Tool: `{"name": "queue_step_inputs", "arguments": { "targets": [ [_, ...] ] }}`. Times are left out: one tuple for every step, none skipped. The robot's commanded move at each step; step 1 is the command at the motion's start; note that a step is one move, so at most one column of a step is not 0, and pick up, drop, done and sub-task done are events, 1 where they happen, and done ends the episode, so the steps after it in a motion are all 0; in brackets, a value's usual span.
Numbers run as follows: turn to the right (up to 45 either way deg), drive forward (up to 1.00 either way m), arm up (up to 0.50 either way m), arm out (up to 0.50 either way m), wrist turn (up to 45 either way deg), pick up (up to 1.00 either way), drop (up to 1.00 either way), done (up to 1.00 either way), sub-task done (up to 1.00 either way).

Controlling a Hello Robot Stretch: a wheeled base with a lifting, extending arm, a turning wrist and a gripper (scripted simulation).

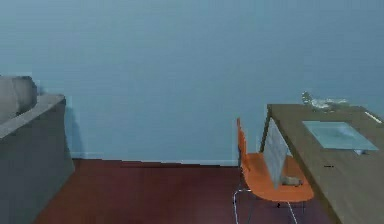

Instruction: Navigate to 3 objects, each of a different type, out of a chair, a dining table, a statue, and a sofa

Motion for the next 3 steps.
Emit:
{"name": "queue_step_inputs", "arguments": {
  "targets": [
    [-45.0, 0.00, 0.00, 0.00, 0.0, 0.00, 0.00, 0.00, 0.00],
    [-24.0, 0.00, 0.00, 0.00, 0.0, 0.00, 0.00, 0.00, 0.00],
    [0.0, 0.60, 0.00, 0.00, 0.0, 0.00, 0.00, 0.00, 0.00]
  ]
}}
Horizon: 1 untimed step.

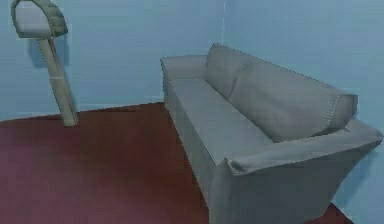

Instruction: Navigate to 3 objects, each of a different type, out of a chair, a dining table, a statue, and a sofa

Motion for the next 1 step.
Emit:
{"name": "queue_step_inputs", "arguments": {
  "targets": [
    [0.0, 0.00, 0.00, 0.00, 0.0, 0.00, 0.00, 1.00, 0.00]
  ]
}}
